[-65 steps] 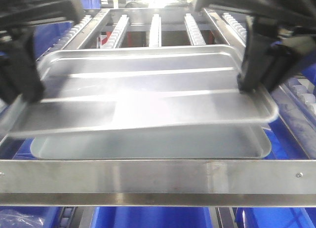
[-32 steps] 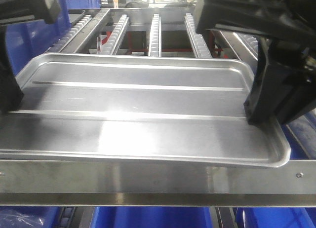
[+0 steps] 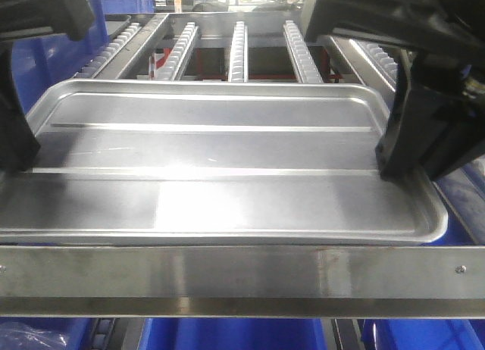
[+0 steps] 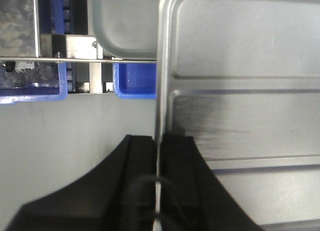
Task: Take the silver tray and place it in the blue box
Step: 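Lift the tray with both grippers and pull it toward the robot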
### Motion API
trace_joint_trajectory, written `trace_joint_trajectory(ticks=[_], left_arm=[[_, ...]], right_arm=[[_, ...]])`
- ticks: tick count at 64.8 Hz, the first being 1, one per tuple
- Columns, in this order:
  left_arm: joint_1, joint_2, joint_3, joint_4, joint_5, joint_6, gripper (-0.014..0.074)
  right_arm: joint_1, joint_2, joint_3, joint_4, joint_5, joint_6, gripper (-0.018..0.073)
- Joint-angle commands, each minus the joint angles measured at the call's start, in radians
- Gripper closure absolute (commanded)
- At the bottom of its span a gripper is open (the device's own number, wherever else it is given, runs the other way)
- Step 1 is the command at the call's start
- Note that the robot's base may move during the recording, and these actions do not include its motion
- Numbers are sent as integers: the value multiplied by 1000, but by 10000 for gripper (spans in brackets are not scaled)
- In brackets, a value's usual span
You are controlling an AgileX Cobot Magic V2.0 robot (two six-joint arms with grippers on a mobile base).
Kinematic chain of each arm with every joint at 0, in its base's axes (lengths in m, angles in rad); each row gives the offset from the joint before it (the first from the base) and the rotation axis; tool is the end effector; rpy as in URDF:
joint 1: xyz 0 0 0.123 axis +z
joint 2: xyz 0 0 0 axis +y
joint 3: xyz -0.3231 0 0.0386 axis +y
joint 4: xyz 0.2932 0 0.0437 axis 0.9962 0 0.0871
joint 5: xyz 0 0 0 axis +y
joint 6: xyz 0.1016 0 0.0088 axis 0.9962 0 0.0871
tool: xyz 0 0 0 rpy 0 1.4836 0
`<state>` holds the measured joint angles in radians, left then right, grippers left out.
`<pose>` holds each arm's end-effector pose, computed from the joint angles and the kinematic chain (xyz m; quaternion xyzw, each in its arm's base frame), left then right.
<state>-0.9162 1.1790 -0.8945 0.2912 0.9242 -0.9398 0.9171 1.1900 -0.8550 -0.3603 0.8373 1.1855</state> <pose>0.1713 -0.1848 0.3075 0.0480 0.9652 -0.0971 0.2381 0.1767 0.1868 0.2967 0.0441 0.9577 0.1269 0.2546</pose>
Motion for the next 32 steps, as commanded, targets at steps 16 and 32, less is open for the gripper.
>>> trace_joint_trajectory(ticks=[16, 32], left_arm=[[-7, -27, -26, 24, -16, 2, 611], [-7, -27, -26, 24, -14, 2, 611]], right_arm=[[-11, -27, -25, -89, -24, 2, 501], [-11, -27, -25, -89, -24, 2, 501]])
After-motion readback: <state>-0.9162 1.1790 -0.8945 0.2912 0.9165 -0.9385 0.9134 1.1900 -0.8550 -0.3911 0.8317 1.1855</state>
